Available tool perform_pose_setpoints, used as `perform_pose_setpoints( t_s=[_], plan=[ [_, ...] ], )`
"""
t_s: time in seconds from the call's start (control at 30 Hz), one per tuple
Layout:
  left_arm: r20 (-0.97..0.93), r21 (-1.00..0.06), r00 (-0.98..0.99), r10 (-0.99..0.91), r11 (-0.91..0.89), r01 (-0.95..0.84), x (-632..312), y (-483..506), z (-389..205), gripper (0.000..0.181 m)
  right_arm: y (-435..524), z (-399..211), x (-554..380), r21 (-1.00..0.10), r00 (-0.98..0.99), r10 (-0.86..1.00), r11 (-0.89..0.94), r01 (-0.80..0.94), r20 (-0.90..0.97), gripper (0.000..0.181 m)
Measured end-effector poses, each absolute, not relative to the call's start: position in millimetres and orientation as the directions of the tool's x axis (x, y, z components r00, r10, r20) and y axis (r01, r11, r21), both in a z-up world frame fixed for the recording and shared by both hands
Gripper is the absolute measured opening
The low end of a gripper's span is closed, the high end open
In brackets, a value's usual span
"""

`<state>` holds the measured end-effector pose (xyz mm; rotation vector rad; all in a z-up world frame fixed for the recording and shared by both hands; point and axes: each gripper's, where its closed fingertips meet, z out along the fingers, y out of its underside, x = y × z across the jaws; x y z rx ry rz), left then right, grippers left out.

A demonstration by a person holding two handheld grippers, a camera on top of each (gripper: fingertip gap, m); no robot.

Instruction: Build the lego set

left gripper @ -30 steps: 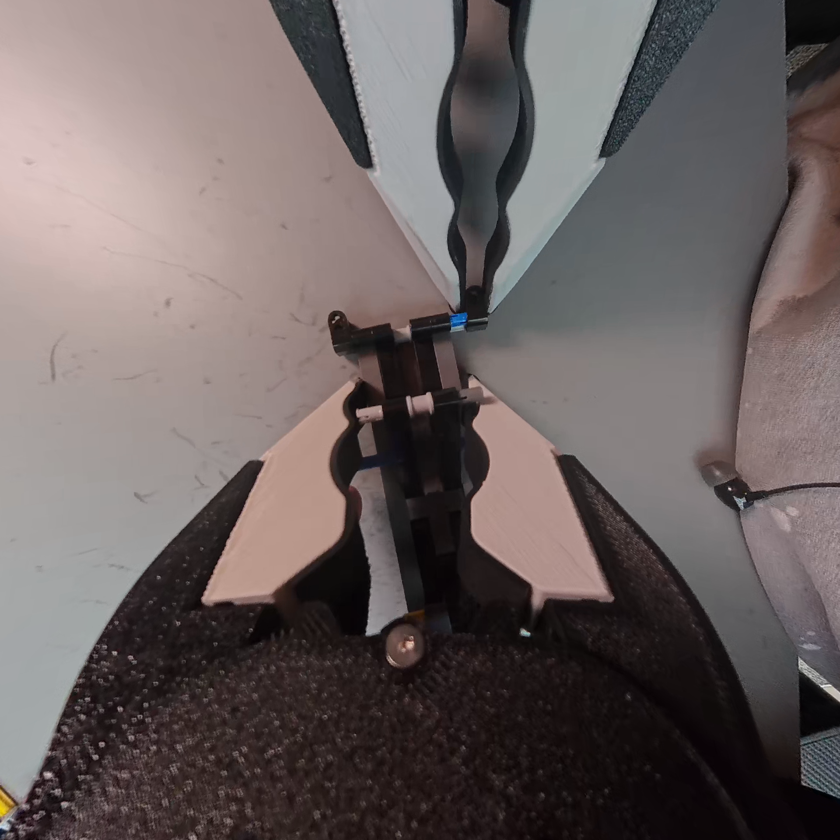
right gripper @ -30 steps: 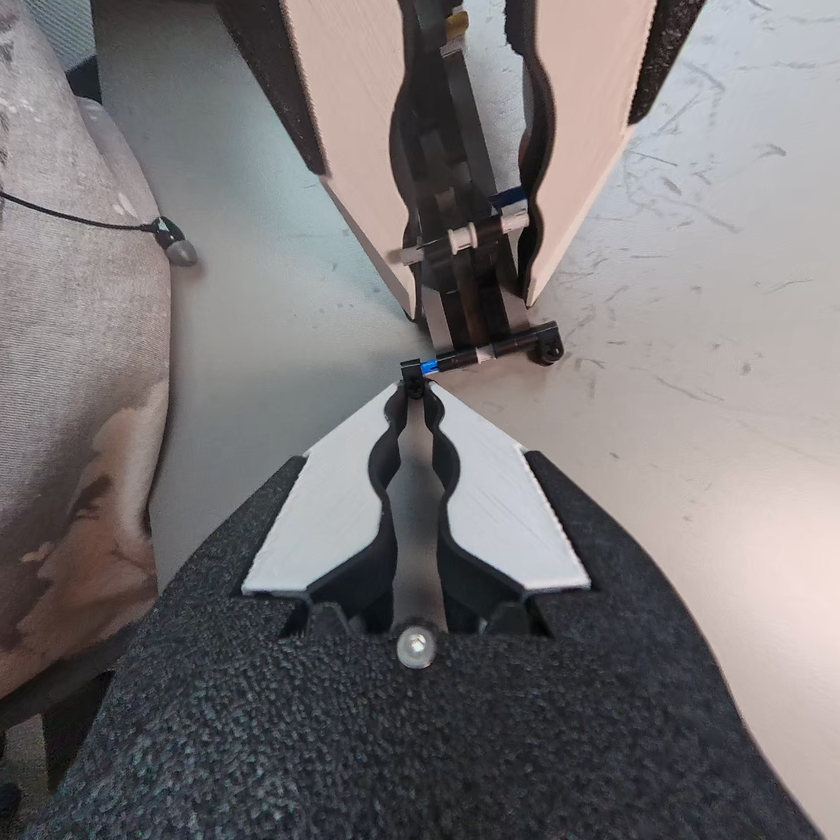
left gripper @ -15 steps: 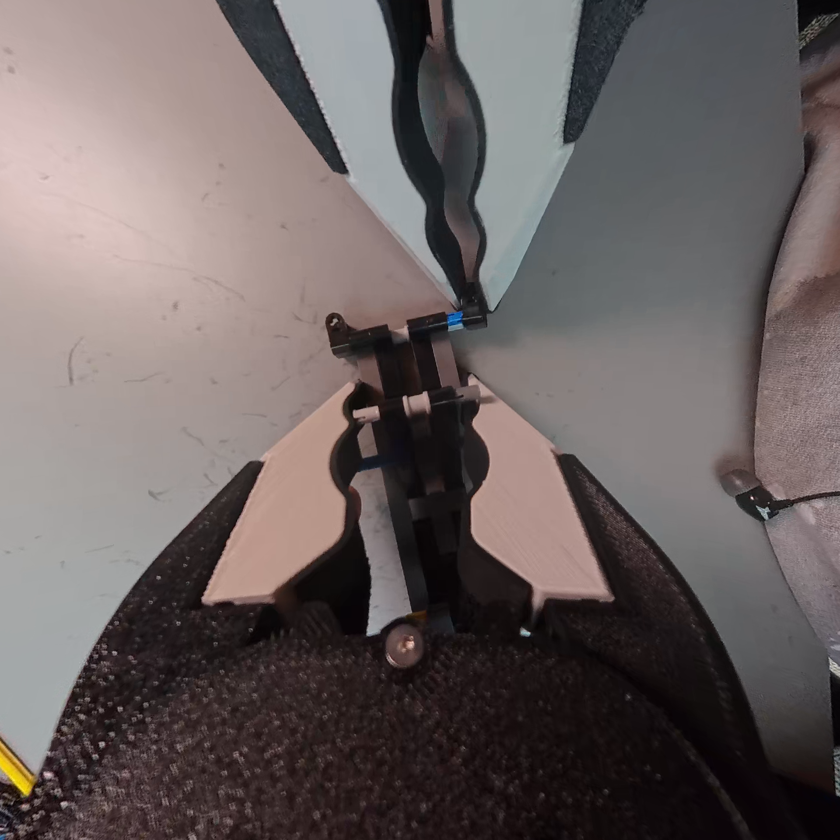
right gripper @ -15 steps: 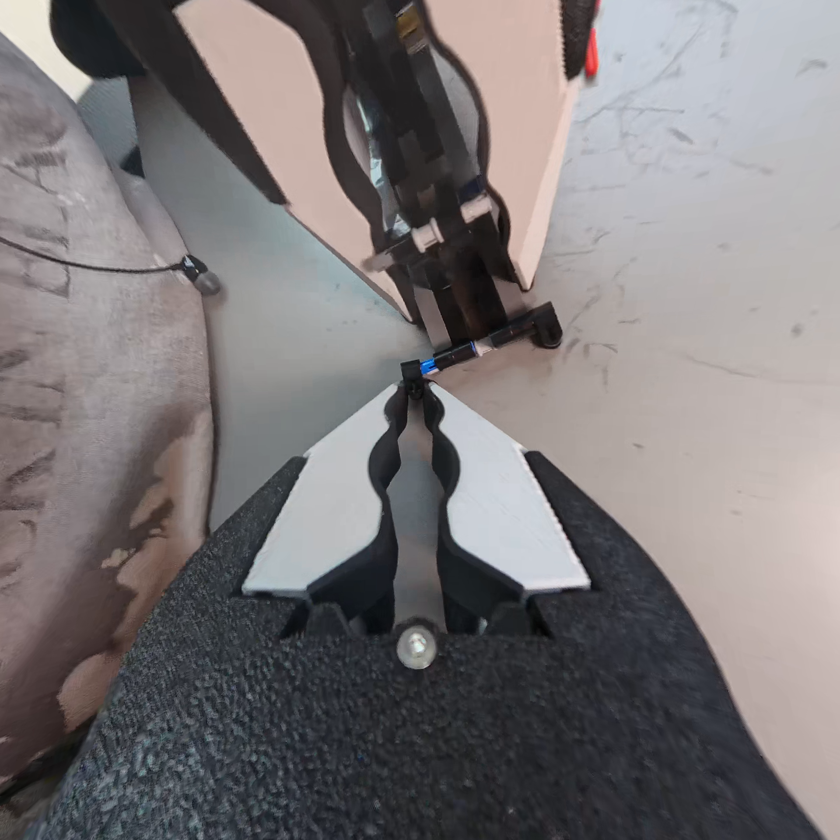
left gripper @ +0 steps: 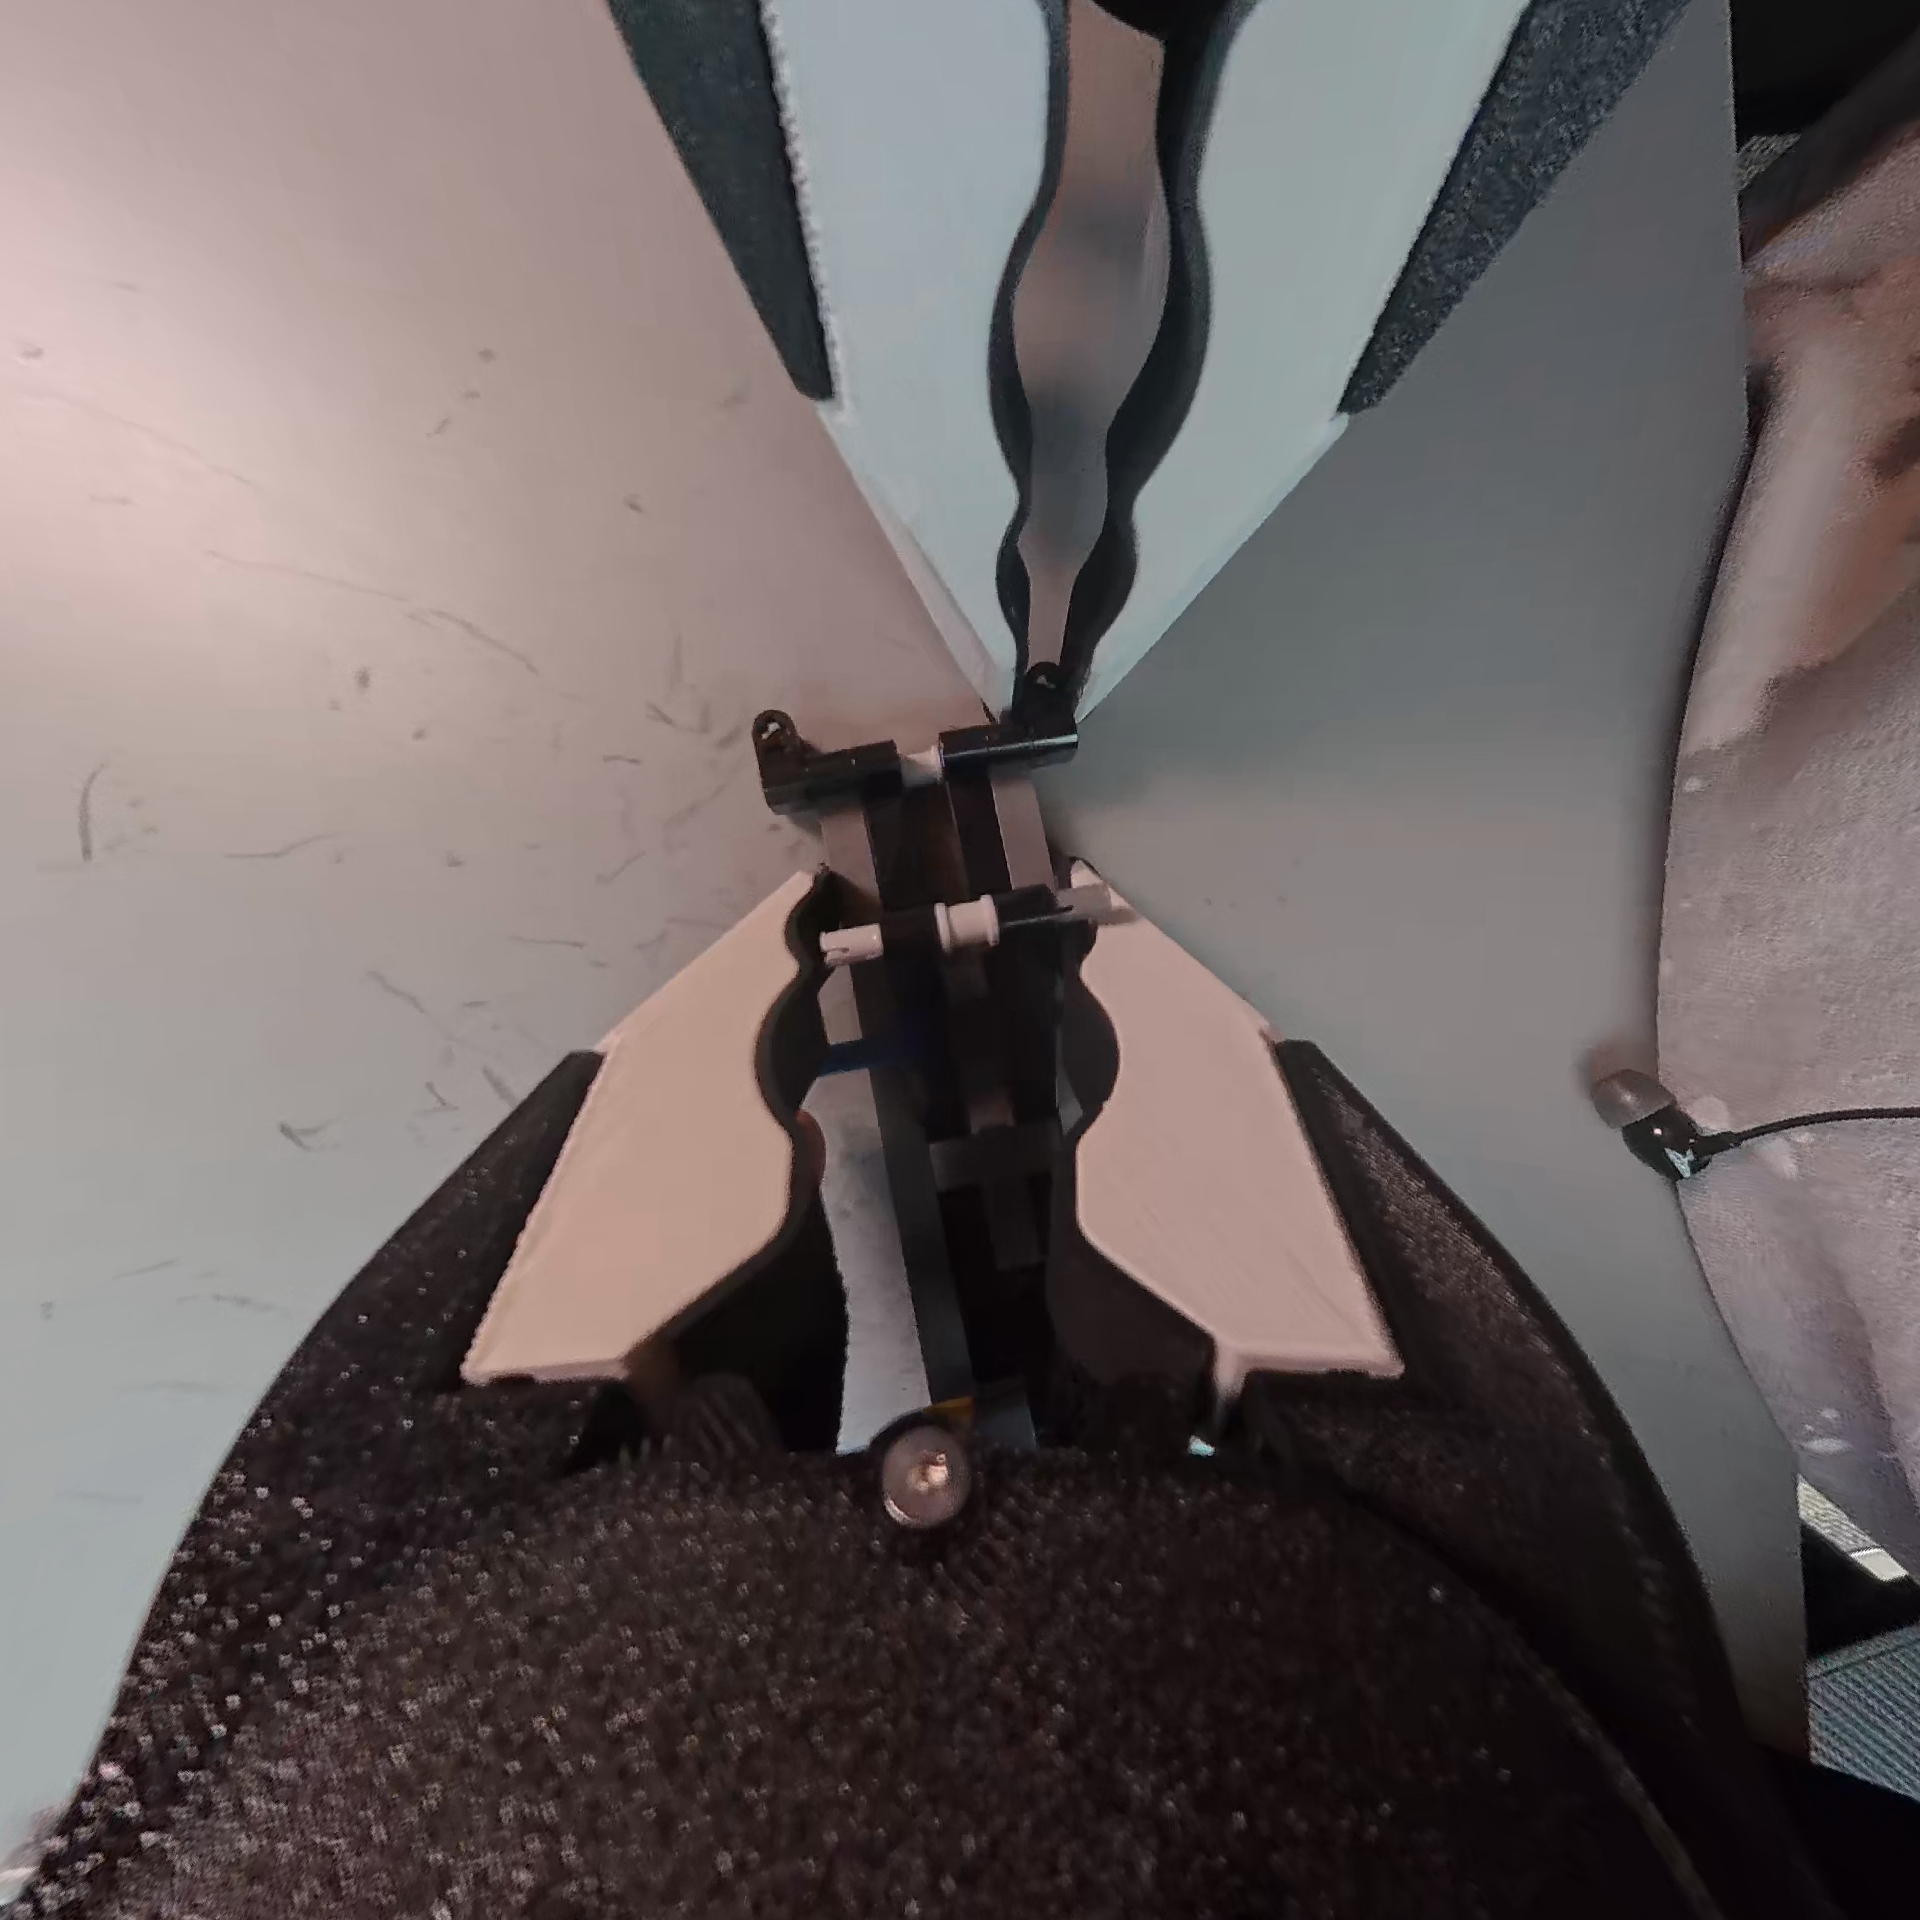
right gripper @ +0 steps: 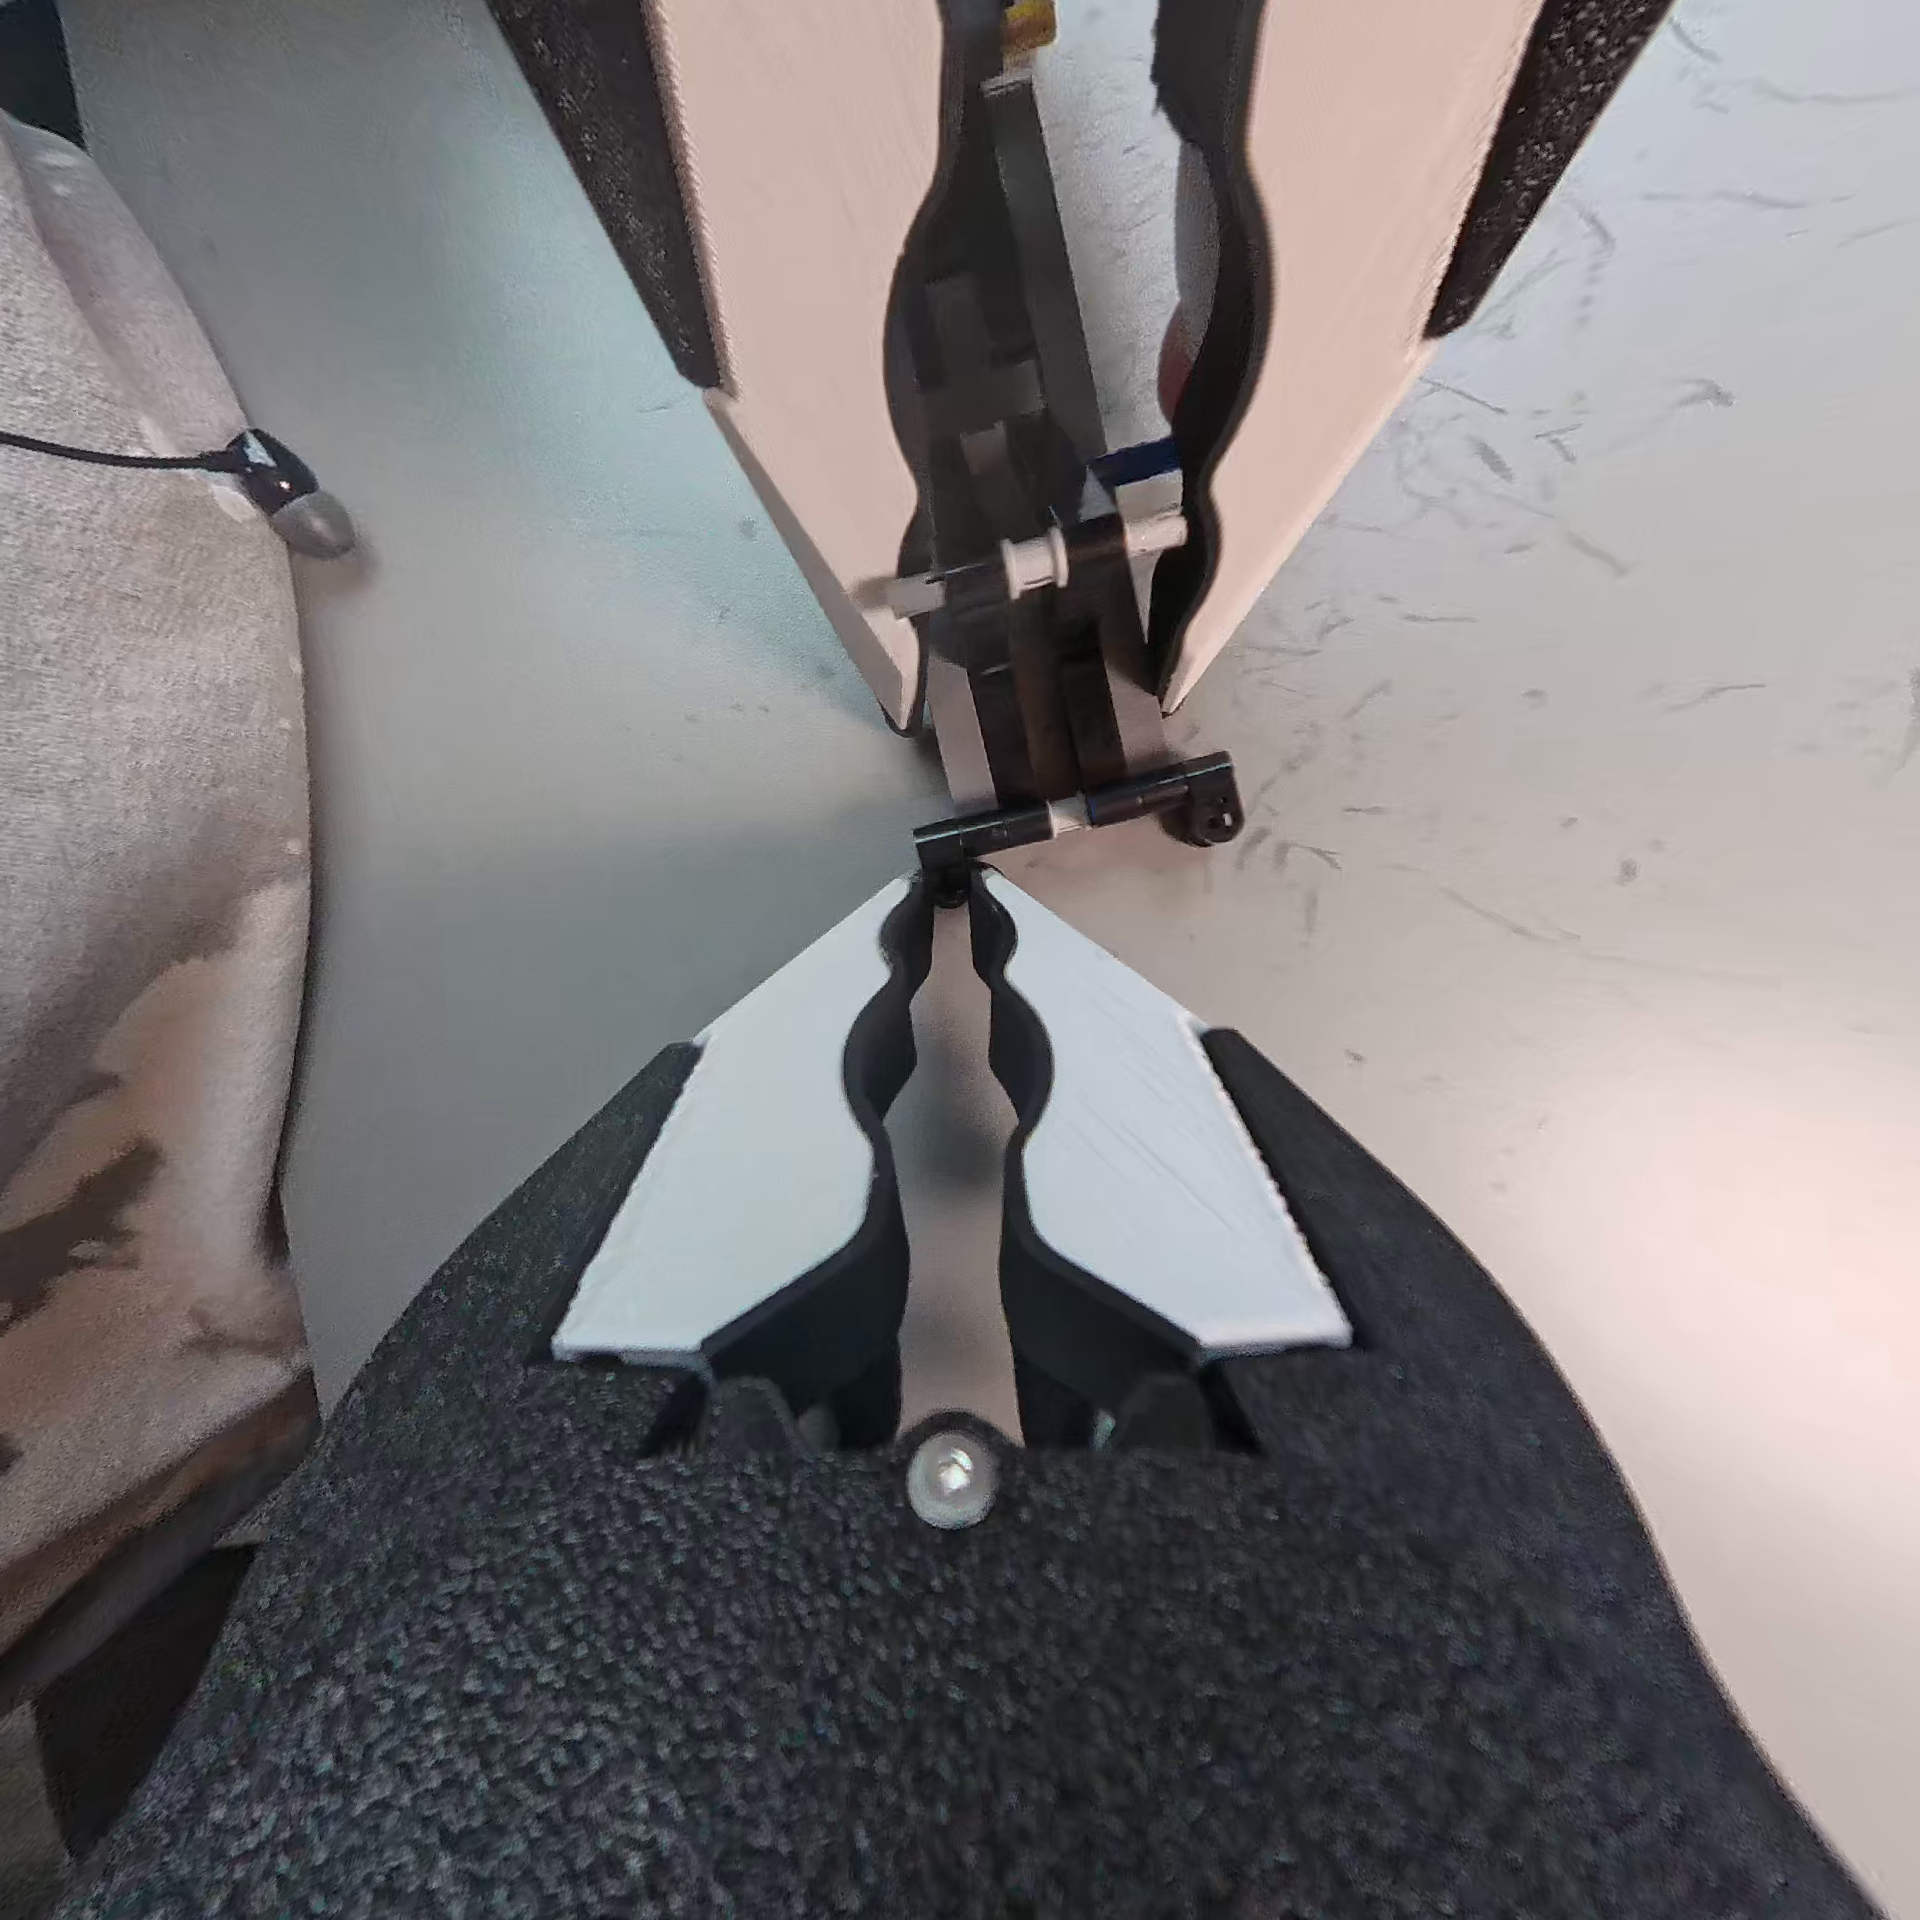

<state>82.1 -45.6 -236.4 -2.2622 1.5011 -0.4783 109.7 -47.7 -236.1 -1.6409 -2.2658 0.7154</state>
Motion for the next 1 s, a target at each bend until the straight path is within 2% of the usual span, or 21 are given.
perform_pose_setpoints(
  t_s=[0.13,0.27,0.4,0.6,0.7,0.8,0.9,0.93,1.0],
  plan=[
    [0.078,-0.487,0.378,-0.923,-0.366,-0.793,82.1,-45.7,-236.3,0.043,-47.0,-235.9,109.6,-0.549,-0.282,0.959,0.227,0.804,-0.017,0.007],
    [0.084,-0.488,0.368,-0.926,-0.36,-0.795,82.2,-46.6,-236.3,0.043,-48.9,-236.2,109.9,-0.553,-0.251,0.962,0.152,0.819,-0.106,0.008],
    [0.082,-0.498,0.356,-0.931,-0.347,-0.795,82.2,-46.9,-235.9,0.044,-48.8,-235.8,109.9,-0.565,-0.284,0.955,0.188,0.804,-0.086,0.011],
    [0.071,-0.517,0.35,-0.934,-0.334,-0.788,82.8,-47.2,-232.2,0.044,-41.9,-235.2,111.1,-0.583,-0.27,0.962,0.203,0.787,-0.029,0.074],
    [0.061,-0.511,0.325,-0.944,-0.309,-0.802,85.0,-49.9,-232.7,0.044,-34.4,-236.3,100.4,-0.614,-0.278,0.96,0.236,0.753,0.028,0.09],
    [0.047,-0.516,0.31,-0.95,-0.289,-0.806,88.4,-51.8,-231.2,0.044,-38.4,-238.7,94.4,-0.615,-0.345,0.939,0.276,0.739,0.006,0.088],
    [0.033,-0.529,0.298,-0.954,-0.27,-0.805,92.0,-53.9,-227.1,0.044,-43.6,-238.5,92.2,-0.609,-0.416,0.909,0.327,0.723,-0.006,0.077],
    [0.021,-0.527,0.298,-0.954,-0.263,-0.808,91.9,-53.5,-226.3,0.044,-45.8,-237.7,92.2,-0.611,-0.438,0.899,0.344,0.713,-0.006,0.065],
    [0.01,-0.522,0.297,-0.955,-0.258,-0.813,91.3,-52.9,-226.0,0.044,-45.8,-237.8,91.9,-0.61,-0.452,0.892,0.359,0.707,0.002,0.065]
  ],
)
